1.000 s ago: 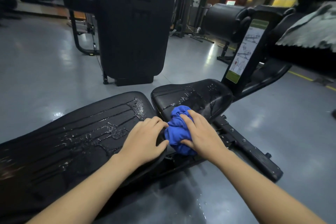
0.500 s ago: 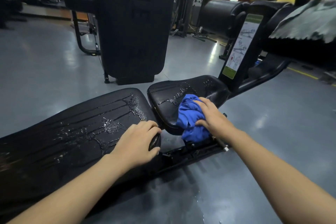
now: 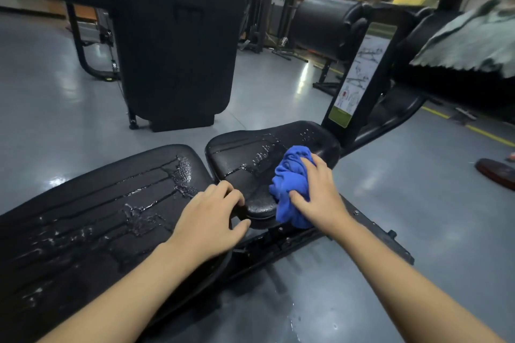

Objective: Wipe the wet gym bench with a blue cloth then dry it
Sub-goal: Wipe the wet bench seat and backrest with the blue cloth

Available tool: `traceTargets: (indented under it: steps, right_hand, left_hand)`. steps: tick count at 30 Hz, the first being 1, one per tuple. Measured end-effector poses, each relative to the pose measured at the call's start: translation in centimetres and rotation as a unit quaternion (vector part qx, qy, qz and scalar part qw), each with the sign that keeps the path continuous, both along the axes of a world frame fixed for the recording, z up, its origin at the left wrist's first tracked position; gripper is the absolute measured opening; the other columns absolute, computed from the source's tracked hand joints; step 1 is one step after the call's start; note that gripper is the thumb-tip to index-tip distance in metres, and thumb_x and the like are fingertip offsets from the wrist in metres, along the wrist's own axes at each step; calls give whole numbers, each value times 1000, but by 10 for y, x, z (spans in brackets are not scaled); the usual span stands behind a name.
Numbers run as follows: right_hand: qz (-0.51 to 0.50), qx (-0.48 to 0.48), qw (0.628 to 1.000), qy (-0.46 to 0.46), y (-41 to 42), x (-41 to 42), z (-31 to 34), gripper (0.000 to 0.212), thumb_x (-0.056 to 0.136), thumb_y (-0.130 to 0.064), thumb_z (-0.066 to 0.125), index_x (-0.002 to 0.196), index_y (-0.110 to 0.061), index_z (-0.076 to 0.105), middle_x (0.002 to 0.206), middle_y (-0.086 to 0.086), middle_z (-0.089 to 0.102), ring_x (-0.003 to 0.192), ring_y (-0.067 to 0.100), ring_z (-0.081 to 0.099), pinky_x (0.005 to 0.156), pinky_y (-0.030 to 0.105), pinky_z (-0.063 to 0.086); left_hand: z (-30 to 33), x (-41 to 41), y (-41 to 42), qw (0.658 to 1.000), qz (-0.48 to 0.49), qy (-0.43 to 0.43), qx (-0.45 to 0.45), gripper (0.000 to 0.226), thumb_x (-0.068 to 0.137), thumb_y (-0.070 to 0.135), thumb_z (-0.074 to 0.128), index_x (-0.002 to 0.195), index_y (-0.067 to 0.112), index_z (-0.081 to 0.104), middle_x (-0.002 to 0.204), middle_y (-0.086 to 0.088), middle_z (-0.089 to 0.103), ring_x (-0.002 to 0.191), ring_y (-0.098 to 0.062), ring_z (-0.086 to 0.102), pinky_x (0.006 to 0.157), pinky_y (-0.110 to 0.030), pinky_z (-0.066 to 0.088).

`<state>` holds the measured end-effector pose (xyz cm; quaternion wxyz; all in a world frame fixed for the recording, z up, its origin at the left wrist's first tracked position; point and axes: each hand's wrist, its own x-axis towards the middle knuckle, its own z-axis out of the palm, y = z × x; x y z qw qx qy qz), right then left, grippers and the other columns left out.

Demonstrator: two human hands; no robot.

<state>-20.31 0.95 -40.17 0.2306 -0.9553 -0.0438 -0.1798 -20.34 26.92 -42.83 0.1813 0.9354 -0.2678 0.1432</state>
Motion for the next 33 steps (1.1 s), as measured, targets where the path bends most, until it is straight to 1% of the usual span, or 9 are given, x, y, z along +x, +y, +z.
traceTargets:
  steps: [3,5,9,13,16,20,24,29,33]
  right_hand:
    - [-41,0,999,-26,23,-8,-14,98,75,-72,49,152,-15,31,159,10,19,147,26,18,121,41,20]
    - [-63,-7,997,-53,38,-13,-25,96,77,-76,50,152,-19,30,158,9,19,146,26,18,121,42,20]
    - [-73,-41,989,-120,47,-6,-33,78,84,-68,53,147,-23,41,151,9,31,138,28,32,118,40,26]
    - [-34,-34,991,-128,20,18,-23,67,84,-56,56,137,-15,52,142,10,43,128,28,42,112,40,34]
    - [-40,-9,993,-114,-7,40,-12,65,85,-54,54,135,-13,53,140,10,45,129,27,42,111,46,36]
    - [-87,-16,992,-91,-44,75,9,67,84,-57,52,136,-14,52,141,8,43,131,26,39,113,40,33]
    - [-123,-13,989,-87,-62,98,26,53,91,-46,60,135,-18,52,136,2,44,125,22,40,108,37,37]
    - [-136,2,985,-104,-55,93,21,50,90,-41,62,133,-18,52,135,4,43,125,22,38,109,41,37]
    - [-110,12,988,-110,-33,66,5,61,86,-47,58,136,-13,52,138,8,42,128,25,38,111,40,35]
  left_hand:
    - [-1,8,-5,1000,8,-23,1,36,78,61,47,96,32,56,98,12,49,87,-15,54,77,-33,42]
    - [-2,11,-6,999,7,-36,11,35,77,62,48,93,32,55,95,11,49,84,-16,55,74,-34,42]
    - [-5,11,-3,999,3,-49,17,36,75,62,48,94,33,56,93,12,50,83,-15,56,71,-34,40]
    - [-5,12,1,999,-4,-35,9,34,76,61,47,97,35,55,97,16,48,86,-12,54,73,-31,35]
    - [-5,13,2,1000,-9,-28,-7,32,77,61,47,97,36,54,98,18,47,87,-11,53,73,-31,34]
    - [-5,14,2,1000,-14,-20,-12,32,77,62,46,96,38,53,99,18,47,87,-10,52,74,-31,34]
    - [-6,15,3,1000,-17,-12,-14,33,76,62,46,98,38,53,100,18,47,88,-9,51,74,-31,35]
    - [-5,15,4,1000,-20,-4,-16,33,76,63,46,98,38,52,100,18,45,89,-10,51,76,-32,37]
    - [-3,15,5,1000,-23,15,-11,34,77,64,43,100,39,50,102,19,43,94,-8,49,81,-31,38]
